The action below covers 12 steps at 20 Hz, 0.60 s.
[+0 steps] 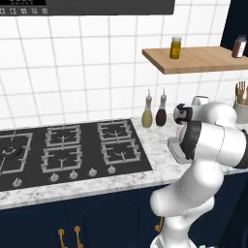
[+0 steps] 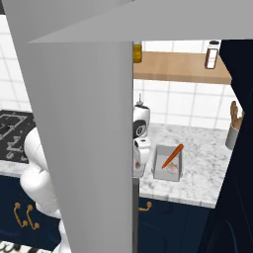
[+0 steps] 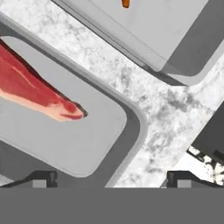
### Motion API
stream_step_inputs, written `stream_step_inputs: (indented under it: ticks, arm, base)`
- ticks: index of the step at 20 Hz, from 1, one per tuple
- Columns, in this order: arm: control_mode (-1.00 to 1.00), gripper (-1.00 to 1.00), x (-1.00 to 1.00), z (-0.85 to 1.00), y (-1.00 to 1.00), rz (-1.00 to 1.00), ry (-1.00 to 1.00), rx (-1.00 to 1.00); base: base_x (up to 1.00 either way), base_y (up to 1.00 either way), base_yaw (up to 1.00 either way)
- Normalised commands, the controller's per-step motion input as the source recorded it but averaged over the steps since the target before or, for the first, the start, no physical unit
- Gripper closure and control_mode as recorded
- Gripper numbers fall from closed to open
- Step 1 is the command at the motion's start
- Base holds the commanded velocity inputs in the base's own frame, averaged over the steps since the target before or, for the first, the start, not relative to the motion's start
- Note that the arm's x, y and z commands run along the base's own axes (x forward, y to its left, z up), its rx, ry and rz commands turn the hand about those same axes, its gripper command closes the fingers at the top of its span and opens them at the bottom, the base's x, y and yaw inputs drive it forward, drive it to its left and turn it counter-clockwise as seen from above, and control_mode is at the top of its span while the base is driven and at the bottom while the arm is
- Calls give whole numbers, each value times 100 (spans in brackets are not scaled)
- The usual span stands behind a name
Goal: Take the meat container that has the steak and place it on the second highest rack of the freezer. Then take the vegetable container that has the carrot and garlic and place it on the highest rack of the freezer.
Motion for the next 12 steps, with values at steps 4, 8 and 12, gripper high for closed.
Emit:
stream_step_inputs:
  ticks: [4, 8, 12]
  arm:
    - [-100, -100, -18, -33, 1, -7, 0, -1]
    - [-100, -100, -34, -36, 8, -10, -9, -2]
    - [-100, -100, -23, -34, 13, -16, -7, -2]
  base:
    - [0, 0, 0]
    - [0, 0, 0]
    - [0, 0, 0]
